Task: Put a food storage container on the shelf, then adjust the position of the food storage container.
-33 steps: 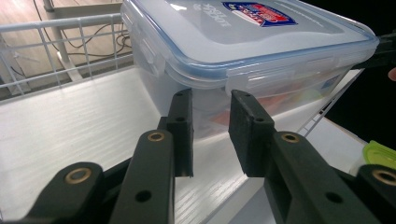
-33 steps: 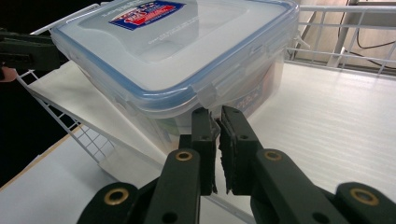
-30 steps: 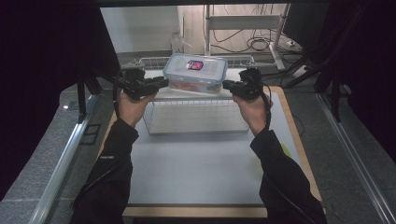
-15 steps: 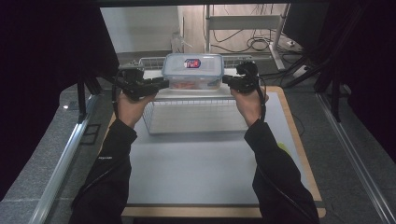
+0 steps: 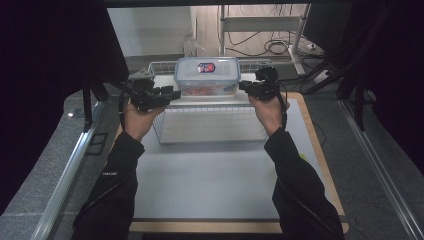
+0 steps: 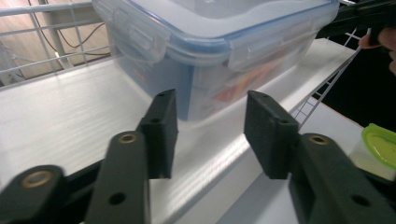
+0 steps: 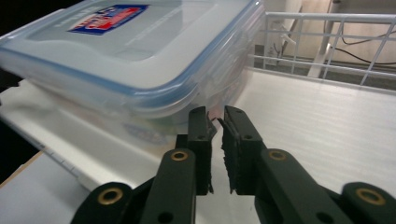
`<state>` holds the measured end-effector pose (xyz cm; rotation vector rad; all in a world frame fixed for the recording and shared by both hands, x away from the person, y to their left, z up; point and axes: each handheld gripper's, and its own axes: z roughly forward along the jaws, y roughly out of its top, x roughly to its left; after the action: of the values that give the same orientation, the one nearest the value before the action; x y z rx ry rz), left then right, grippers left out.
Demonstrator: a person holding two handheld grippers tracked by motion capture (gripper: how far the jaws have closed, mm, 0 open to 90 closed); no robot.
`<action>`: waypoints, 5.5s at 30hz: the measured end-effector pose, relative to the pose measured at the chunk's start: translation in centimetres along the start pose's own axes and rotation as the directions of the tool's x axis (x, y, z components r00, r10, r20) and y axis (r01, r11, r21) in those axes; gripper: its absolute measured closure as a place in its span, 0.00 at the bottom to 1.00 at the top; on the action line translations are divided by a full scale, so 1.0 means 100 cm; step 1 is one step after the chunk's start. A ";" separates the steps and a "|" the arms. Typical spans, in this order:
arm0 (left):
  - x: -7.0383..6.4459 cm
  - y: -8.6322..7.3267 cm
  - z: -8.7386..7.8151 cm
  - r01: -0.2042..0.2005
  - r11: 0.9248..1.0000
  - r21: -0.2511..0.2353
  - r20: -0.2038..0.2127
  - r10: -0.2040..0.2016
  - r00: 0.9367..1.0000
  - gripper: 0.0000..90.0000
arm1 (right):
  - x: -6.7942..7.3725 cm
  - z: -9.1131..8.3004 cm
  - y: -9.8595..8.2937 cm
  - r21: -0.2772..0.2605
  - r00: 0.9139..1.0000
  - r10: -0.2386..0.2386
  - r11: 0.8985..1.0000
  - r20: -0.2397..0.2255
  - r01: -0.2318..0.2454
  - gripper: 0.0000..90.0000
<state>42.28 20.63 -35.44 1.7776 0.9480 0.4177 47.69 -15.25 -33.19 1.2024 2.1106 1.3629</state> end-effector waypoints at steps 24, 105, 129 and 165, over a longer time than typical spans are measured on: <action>-0.050 -0.059 -0.038 -0.090 0.996 -0.014 0.027 0.090 0.996 0.14 | 0.034 -0.041 -0.056 -0.026 0.979 -0.159 0.987 -0.125 0.157 0.34; -0.093 -0.202 -0.047 -0.199 0.971 0.133 -0.033 0.205 0.978 0.02 | -0.063 -0.148 -0.195 0.165 0.969 -0.083 0.985 0.232 0.045 1.00; -0.093 -0.204 -0.043 -0.197 0.967 0.162 -0.021 0.202 0.979 0.02 | -0.095 -0.152 -0.230 0.257 0.956 0.006 0.963 0.292 -0.084 1.00; -0.094 -0.205 -0.041 -0.199 0.963 0.181 -0.010 0.204 0.979 0.02 | -0.075 -0.119 -0.250 0.365 0.992 0.088 0.924 0.093 -0.116 1.00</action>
<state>25.36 19.17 -50.80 2.0474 0.8488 0.5012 32.45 -32.41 -50.41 1.4997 2.3481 0.9631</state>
